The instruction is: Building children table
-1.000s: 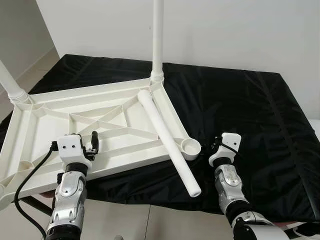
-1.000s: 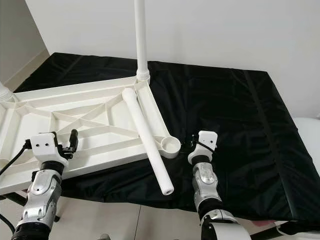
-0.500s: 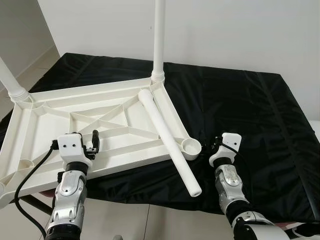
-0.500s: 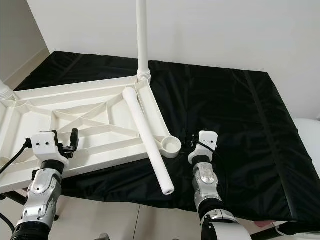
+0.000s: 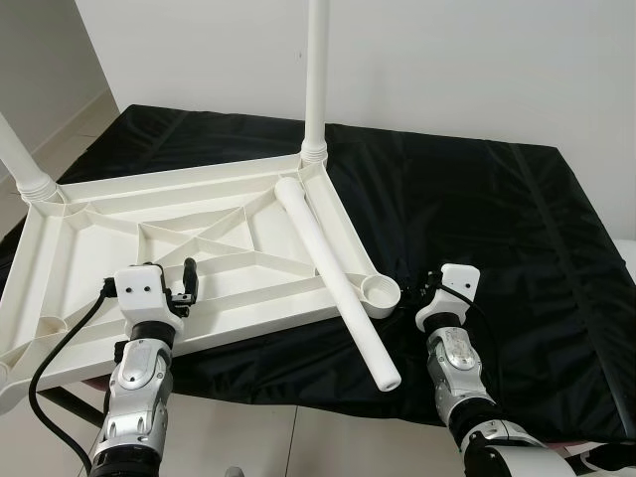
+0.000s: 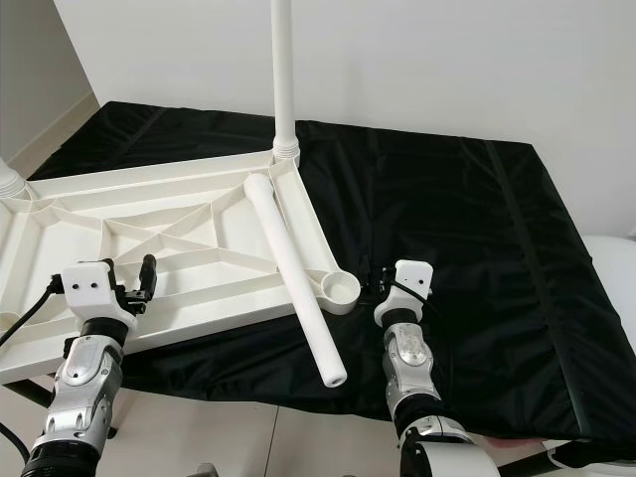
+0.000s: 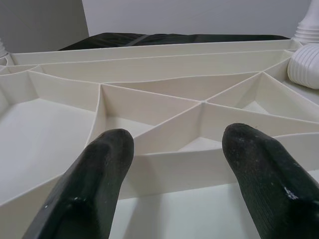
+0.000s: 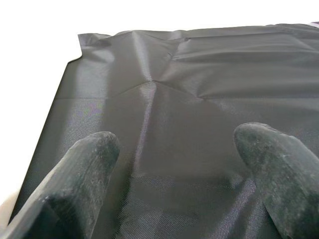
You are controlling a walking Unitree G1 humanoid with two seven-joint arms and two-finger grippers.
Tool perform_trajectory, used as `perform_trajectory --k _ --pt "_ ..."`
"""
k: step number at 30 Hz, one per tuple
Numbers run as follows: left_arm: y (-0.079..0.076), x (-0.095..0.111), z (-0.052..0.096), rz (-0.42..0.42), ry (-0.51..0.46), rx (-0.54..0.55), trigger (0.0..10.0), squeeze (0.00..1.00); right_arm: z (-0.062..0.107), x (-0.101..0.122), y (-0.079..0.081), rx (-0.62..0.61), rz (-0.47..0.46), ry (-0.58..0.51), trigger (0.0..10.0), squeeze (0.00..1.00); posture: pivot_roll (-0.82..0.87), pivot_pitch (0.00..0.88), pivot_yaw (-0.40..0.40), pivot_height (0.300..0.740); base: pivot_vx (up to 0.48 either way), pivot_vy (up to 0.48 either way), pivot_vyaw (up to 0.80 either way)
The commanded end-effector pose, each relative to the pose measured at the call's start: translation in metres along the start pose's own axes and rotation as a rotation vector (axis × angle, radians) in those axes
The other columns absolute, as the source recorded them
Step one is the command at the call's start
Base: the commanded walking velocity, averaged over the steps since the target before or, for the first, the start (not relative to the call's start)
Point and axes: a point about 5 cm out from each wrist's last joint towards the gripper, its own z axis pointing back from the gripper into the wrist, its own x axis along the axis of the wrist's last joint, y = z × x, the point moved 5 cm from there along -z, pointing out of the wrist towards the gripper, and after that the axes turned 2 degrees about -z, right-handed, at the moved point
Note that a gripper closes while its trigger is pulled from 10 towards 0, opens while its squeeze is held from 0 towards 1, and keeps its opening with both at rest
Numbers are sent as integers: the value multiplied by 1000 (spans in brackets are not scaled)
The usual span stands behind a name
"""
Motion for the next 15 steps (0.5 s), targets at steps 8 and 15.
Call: perform_trajectory --k 8,15 --pt "-1 -14 5 2 56 -7 10000 0 8 -17 1 5 12 73 10000 0 52 0 -39 740 0 0 0" --pt "-2 -15 5 -1 55 -9 10000 0 7 -16 0 5 15 71 10000 0 51 0 -40 740 0 0 0"
